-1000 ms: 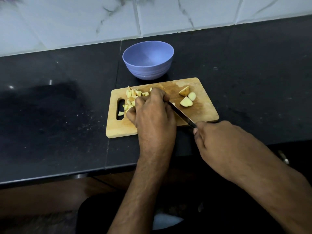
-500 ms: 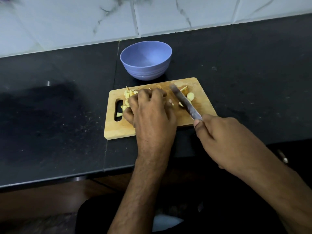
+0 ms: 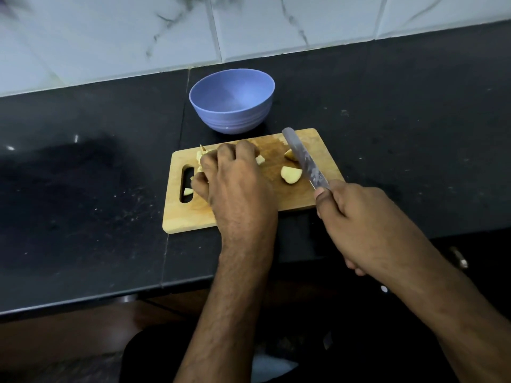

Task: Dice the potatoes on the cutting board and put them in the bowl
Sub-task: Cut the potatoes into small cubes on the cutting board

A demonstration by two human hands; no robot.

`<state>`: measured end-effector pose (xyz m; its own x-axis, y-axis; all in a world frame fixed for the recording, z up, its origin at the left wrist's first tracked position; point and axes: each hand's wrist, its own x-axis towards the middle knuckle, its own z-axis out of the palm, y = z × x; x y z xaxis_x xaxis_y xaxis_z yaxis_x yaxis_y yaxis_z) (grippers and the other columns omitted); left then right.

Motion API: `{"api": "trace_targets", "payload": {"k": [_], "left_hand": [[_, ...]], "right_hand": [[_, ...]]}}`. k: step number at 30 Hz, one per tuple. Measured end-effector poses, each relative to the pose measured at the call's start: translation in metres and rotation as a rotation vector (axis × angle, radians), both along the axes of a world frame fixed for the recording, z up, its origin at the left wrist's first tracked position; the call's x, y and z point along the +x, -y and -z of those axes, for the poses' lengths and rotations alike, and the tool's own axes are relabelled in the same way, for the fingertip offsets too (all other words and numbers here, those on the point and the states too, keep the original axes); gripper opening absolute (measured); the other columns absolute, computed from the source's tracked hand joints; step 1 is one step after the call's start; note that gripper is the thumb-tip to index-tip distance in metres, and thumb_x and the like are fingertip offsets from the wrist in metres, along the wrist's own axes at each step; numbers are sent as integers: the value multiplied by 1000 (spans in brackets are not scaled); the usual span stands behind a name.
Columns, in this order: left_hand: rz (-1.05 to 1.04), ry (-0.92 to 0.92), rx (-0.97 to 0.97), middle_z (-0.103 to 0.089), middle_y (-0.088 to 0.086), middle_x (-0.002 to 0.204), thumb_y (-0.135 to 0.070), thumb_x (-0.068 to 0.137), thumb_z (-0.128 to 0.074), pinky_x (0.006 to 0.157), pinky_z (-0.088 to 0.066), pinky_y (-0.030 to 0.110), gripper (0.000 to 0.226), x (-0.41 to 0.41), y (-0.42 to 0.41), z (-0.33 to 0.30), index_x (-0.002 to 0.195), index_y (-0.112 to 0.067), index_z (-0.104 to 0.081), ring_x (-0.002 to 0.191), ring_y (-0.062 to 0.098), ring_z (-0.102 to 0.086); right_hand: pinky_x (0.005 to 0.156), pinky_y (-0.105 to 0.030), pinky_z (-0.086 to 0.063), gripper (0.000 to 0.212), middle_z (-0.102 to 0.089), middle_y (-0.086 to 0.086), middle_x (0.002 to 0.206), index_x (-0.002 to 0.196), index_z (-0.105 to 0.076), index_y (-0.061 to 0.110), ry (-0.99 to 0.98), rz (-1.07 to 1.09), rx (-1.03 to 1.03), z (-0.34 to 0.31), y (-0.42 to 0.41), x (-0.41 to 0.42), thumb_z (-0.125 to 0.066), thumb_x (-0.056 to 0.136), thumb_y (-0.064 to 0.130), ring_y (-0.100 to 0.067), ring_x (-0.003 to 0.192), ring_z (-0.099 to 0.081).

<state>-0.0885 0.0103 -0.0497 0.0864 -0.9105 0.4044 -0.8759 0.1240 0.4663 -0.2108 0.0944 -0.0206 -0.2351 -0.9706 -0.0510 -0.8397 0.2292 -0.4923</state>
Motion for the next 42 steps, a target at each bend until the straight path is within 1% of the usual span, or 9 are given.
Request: {"api": "trace_targets", "payload": {"k": [3, 7, 13, 18, 22, 25, 29, 37, 42], "left_hand": [[224, -16, 8, -58, -6, 126, -24, 98, -52, 97, -22, 41, 23, 2, -6, -2, 118, -28, -62, 124, 17, -40], [436, 104, 5, -58, -12, 126, -34, 95, -59, 97, -20, 39, 27, 4, -14, 0, 121, -31, -63, 130, 14, -34], [348, 79, 2, -60, -9, 121, -39, 96, -62, 98, -20, 41, 23, 2, -13, 1, 117, -30, -63, 125, 16, -37], [260, 2, -4, -65, -9, 112, -50, 88, -69, 101, -28, 46, 28, 4, -13, 2, 109, -32, -68, 123, 19, -41], [261, -35, 53, -63, -13, 119, -49, 89, -69, 94, -16, 36, 31, 9, -13, 1, 117, -36, -69, 129, 15, -35], [259, -62, 67, -61, -15, 118, -52, 86, -70, 93, -11, 33, 35, 11, -14, -1, 118, -36, -70, 128, 12, -32], [252, -57, 75, -62, -15, 119, -51, 87, -70, 98, -18, 39, 34, 11, -15, -2, 118, -37, -69, 128, 14, -34], [235, -74, 97, -61, -14, 125, -46, 90, -69, 94, -12, 33, 32, 10, -16, -3, 120, -37, -67, 130, 12, -32], [220, -93, 98, -61, -16, 122, -48, 89, -69, 94, -14, 34, 27, 10, -15, -1, 115, -38, -68, 129, 11, -34]], "right_hand": [[40, -22, -50, 35, -57, 1, 50, 88, -56, 23, -26, -3, -19, -1, -2, 2, -30, 103, 42, -10, 37, -57], [43, -25, -53, 35, -57, 1, 50, 87, -56, 22, -2, 3, -17, -1, -3, 2, -32, 104, 40, -10, 38, -57], [44, -27, -54, 34, -58, 1, 52, 87, -56, 23, -3, -2, -29, -1, -4, 2, -31, 104, 40, -12, 40, -58], [43, -22, -49, 36, -58, 3, 57, 89, -56, 22, -83, -30, -46, -3, -6, 4, -29, 104, 40, -9, 41, -56], [41, -12, -38, 35, -54, 6, 59, 99, -58, 23, -130, -81, -18, -6, -8, 6, -27, 105, 37, -5, 39, -50], [36, -11, -37, 33, -52, 7, 60, 105, -58, 24, -147, -105, 2, -8, -7, 5, -27, 105, 38, -5, 37, -46], [36, -11, -32, 31, -48, 8, 58, 99, -56, 24, -156, -108, 27, -9, -6, 5, -29, 105, 38, -4, 37, -43], [43, -15, -28, 27, -49, 7, 59, 81, -43, 30, -202, -86, 25, -6, -6, 9, -32, 104, 39, -5, 44, -46], [46, -17, -32, 25, -47, 8, 66, 91, -52, 27, -127, -64, 132, -6, -6, 4, -33, 106, 33, -6, 55, -48]]}}
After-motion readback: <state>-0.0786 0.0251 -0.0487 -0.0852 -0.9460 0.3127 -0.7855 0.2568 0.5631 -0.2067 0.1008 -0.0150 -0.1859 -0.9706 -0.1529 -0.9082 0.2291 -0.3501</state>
